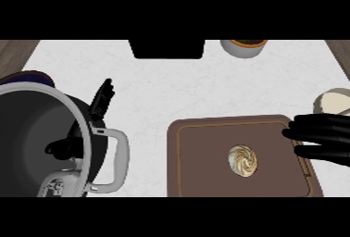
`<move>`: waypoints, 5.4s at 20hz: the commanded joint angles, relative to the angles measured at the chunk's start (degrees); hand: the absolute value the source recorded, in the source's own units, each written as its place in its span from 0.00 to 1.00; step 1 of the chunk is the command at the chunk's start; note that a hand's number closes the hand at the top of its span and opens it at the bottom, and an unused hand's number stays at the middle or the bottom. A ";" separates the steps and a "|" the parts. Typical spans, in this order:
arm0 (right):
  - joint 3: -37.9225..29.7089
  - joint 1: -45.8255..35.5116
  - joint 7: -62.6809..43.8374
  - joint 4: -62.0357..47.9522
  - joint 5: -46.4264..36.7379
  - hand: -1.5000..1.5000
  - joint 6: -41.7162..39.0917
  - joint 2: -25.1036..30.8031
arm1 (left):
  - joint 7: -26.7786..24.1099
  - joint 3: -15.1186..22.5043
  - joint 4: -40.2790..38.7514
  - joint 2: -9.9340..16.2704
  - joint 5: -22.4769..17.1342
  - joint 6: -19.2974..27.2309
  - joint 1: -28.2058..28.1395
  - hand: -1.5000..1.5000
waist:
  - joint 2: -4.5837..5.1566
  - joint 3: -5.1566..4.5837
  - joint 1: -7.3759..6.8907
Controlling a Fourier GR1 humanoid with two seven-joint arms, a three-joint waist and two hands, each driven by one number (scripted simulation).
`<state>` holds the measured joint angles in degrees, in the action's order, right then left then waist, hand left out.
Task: Pick the cupcake from the tray and place it in the tiered basket
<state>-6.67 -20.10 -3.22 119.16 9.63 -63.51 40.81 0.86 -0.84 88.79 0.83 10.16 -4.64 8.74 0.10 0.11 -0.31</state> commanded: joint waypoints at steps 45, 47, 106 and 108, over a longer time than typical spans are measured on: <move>25.76 6.28 38.72 -20.38 -54.96 0.00 33.32 4.33 | 4.20 -2.09 0.09 -0.82 1.08 7.86 3.57 0.50 | -0.04 -0.11 0.36; 26.49 4.16 41.42 -25.28 -55.46 0.00 35.14 2.32 | 2.72 3.85 1.43 -0.82 1.64 11.92 -1.02 0.50 | -0.01 -0.10 0.05; 28.40 12.83 38.13 -34.82 -72.44 1.00 53.26 -8.22 | 4.99 -2.28 5.06 -0.81 1.87 6.34 -1.29 0.50 | -0.48 -0.17 2.00; 23.98 15.85 36.06 -38.14 -74.70 1.00 56.32 -2.74 | 5.11 -5.92 5.15 -0.81 1.66 3.16 -1.51 0.50 | -0.47 -0.20 3.21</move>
<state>21.91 -9.68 34.93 83.46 -61.77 -10.70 30.28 11.62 -3.69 93.45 0.48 11.72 -10.24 7.98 -0.40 -0.21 1.09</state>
